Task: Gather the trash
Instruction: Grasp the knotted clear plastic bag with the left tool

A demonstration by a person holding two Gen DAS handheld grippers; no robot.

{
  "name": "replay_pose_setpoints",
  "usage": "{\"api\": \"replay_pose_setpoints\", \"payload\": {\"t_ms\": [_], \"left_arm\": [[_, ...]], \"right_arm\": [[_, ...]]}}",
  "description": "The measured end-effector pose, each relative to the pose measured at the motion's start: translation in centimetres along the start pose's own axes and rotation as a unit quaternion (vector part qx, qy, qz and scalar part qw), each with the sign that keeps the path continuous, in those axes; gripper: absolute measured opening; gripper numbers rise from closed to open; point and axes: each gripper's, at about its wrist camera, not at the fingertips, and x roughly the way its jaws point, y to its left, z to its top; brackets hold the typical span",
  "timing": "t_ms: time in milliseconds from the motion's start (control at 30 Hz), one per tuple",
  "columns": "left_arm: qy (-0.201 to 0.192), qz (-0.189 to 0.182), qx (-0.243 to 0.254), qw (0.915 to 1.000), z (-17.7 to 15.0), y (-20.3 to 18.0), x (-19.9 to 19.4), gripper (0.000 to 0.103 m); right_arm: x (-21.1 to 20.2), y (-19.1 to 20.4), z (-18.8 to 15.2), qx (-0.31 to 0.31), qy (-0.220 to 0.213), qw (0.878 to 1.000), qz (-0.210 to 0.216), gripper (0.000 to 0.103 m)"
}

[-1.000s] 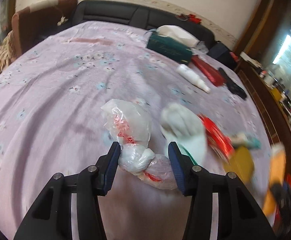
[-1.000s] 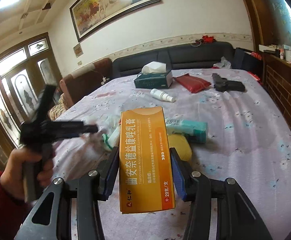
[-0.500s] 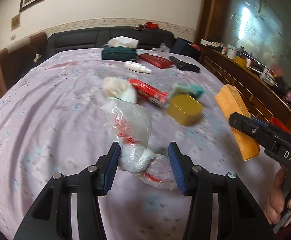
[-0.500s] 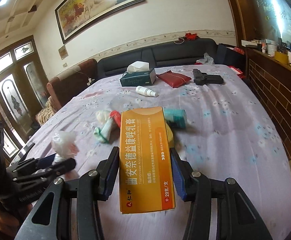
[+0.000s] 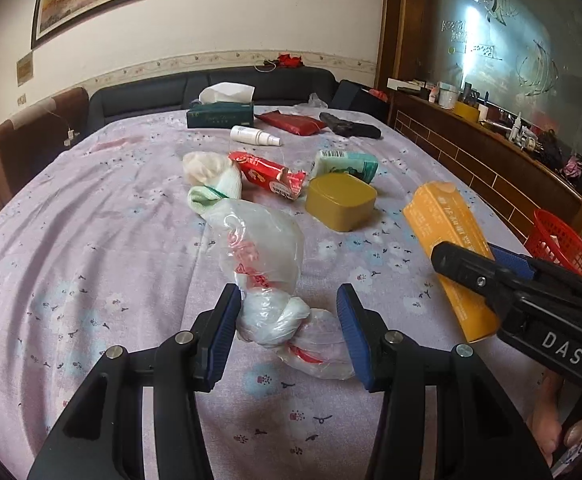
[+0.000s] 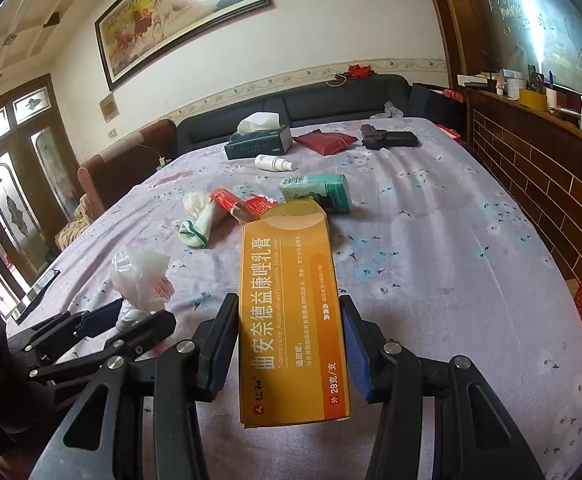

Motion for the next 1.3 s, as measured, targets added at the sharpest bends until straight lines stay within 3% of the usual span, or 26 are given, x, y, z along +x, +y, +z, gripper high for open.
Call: {"api": "replay_pose_setpoints", "payload": {"t_ms": [1300], "left_arm": [[-0.004, 0.001, 0.003, 1.0000, -0.23, -0.13, -0.11, 0.048]], "right_arm": [[0.28, -0.38, -0.16, 0.010, 0.001, 1.000, 0.011, 0.053]]}}
